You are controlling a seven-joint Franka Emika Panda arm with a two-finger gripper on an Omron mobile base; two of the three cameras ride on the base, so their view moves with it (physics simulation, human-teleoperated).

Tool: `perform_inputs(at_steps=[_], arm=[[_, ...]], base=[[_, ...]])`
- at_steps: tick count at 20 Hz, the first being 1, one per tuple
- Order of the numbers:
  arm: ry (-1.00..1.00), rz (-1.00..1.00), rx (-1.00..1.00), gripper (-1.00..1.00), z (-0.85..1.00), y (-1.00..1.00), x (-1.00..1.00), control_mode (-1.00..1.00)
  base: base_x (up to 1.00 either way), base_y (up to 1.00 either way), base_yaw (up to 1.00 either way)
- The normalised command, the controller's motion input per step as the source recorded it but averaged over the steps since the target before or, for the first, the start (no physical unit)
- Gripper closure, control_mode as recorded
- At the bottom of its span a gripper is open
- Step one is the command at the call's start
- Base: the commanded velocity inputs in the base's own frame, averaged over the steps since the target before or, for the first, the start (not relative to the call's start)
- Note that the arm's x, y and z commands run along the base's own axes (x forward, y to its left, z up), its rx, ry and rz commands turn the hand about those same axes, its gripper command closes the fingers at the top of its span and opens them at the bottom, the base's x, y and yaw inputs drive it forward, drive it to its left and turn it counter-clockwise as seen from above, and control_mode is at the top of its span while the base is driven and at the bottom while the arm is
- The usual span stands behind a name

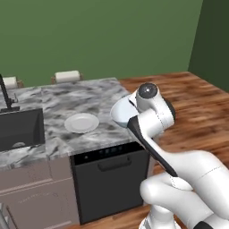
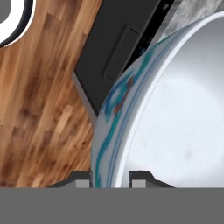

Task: Move the bowls from the cabinet to the plates on the dining table.

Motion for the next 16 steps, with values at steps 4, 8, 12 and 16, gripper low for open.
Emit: perform_inputs(at_steps=[4, 8, 12, 16], arm=[[0.00, 0.00, 0.00, 1.00, 0.00, 0.00, 0.00, 1.00], [0.00, 0.00, 0.00, 1.00, 0.00, 0.00, 0.00, 1.00], [0.00, 0.00, 0.00, 1.00, 0.00, 0.00, 0.00, 1.00], [0.00, 0.00, 0.00, 1.00, 0.00, 0.00, 0.00, 1.00]], base=[[0.44, -0.18, -0.02], [0.55, -0.11, -0.01], [0.43, -0.04, 0.00], [0.20, 0.00, -0.01]])
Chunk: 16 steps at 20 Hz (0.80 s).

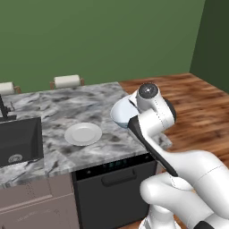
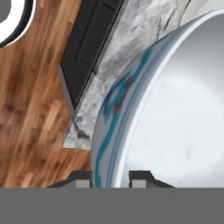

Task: Move the bowls from the cabinet to the plates on the dining table.

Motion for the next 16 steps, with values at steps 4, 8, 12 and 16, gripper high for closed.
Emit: perform_inputs(at_steps=[4, 8, 12, 16], arm=[[0.00, 0.00, 0.00, 1.00, 0.00, 0.00, 0.00, 1.00], [0.00, 0.00, 0.00, 1.00, 0.00, 0.00, 0.00, 1.00], [0.00, 0.00, 0.00, 1.00, 0.00, 0.00, 0.00, 1.00], [0.00, 0.00, 0.00, 1.00, 0.00, 0.00, 0.00, 1.00]], base=[[0.11, -0.01, -0.03], [0.31, -0.11, -0.05], [0.44, -0.10, -0.06], [0.35, -0.01, -0.06]])
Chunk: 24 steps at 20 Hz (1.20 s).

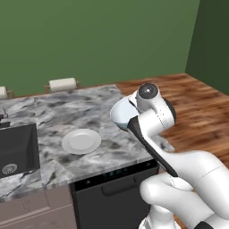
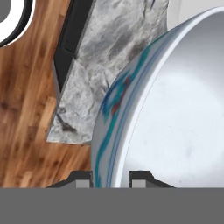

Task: Move the bowls from the cabinet to the plates on the dining table.

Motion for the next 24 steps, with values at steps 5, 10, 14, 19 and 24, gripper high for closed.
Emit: perform_inputs(at_steps=[5, 10, 14, 19, 24], arm=[[0.00, 0.00, 0.00, 1.00, 0.00, 0.00, 0.00, 1.00], [0.00, 0.00, 0.00, 1.00, 0.00, 0.00, 0.00, 1.00], [0.00, 0.00, 0.00, 1.00, 0.00, 0.00, 0.00, 1.00], [0.00, 0.00, 0.00, 1.00, 0.00, 0.00, 0.00, 1.00], [0.00, 0.00, 0.00, 1.00, 0.00, 0.00, 0.00, 1.00]], base=[[0.25, 0.00, -0.04], [0.36, 0.00, -0.05], [0.36, 0.00, -0.05], [0.31, 0.00, -0.05], [0.00, 0.00, 0.00]])
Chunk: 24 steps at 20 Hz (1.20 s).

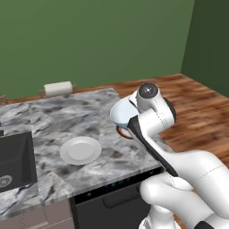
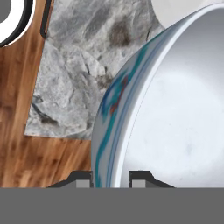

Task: Move the bowls from the cabinet to the plates on the dining table.

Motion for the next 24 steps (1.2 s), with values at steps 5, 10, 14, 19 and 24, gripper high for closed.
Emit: perform_inputs(at_steps=[5, 10, 14, 19, 24], arm=[[0.00, 0.00, 0.00, 1.00, 0.00, 0.00, 0.00, -1.00], [0.00, -0.01, 0.00, 1.00, -0.11, 0.00, 0.15, -1.00], [0.00, -0.02, -0.01, 1.00, -0.25, 0.00, 0.34, -1.00], [0.00, -0.02, -0.01, 1.00, -0.24, -0.01, 0.46, -1.00], [0.00, -0.01, 0.00, 1.00, -0.20, -0.06, 0.42, -1.00]], base=[[0.00, 0.00, 0.00], [0.00, 0.00, 0.00], [0.00, 0.00, 0.00], [0.00, 0.00, 0.00], [0.00, 0.00, 0.00]])
